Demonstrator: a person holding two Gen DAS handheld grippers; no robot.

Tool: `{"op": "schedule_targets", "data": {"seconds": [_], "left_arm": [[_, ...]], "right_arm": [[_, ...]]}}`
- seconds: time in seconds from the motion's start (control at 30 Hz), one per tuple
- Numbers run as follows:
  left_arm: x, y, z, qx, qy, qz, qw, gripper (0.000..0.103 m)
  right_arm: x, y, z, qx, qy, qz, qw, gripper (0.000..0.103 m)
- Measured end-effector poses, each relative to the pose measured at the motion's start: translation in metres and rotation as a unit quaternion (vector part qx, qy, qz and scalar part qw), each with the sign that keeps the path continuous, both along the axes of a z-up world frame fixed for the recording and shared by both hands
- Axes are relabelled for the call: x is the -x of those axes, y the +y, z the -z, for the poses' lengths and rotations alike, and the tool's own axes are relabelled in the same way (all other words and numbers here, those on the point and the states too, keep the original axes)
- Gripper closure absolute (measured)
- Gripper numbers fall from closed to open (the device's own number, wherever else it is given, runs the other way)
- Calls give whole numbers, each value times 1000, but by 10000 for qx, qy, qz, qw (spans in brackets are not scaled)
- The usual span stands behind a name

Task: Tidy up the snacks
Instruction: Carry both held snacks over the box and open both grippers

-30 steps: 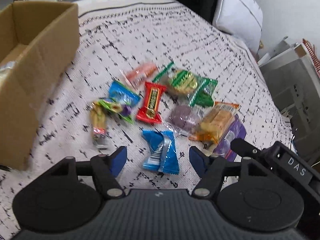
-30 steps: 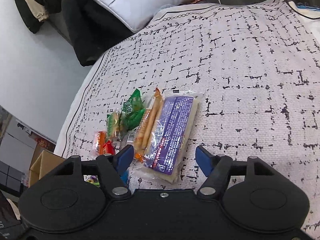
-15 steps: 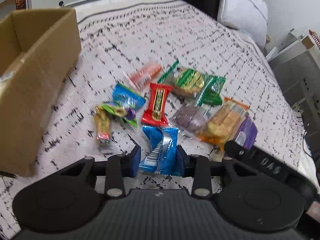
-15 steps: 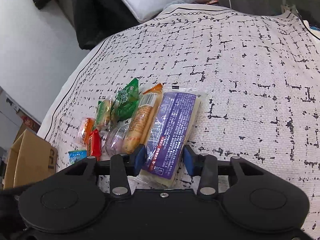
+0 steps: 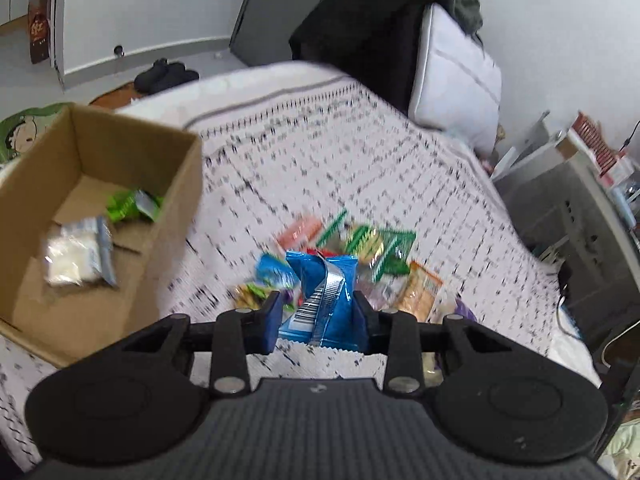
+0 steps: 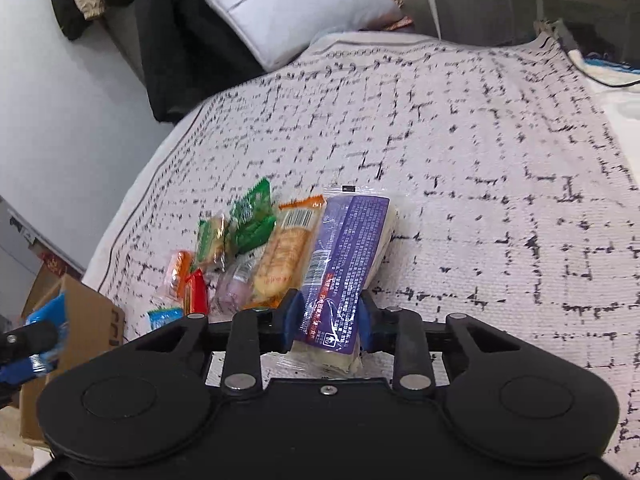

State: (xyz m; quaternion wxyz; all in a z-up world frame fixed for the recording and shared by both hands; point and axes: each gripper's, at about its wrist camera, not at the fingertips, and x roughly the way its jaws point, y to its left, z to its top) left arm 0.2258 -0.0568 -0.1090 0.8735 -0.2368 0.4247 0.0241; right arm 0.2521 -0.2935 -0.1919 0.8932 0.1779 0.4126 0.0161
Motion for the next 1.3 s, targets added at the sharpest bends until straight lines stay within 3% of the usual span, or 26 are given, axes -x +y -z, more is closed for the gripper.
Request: {"op": "schedule_targets", "data": {"seconds": [0.4, 0.93, 1.3], "left_arm": [[21, 59, -27, 177, -442, -278, 9985, 68], [31, 125, -16, 634, -412, -867, 9934, 68], [33, 154, -12, 719, -408, -1121, 9902, 68]], "right_arm": [[22, 17, -42, -19, -412, 117, 9991, 75], [23, 116, -85, -268, -807, -666, 9942, 75], [18, 173, -90, -327, -830, -1161, 9892, 75]]}}
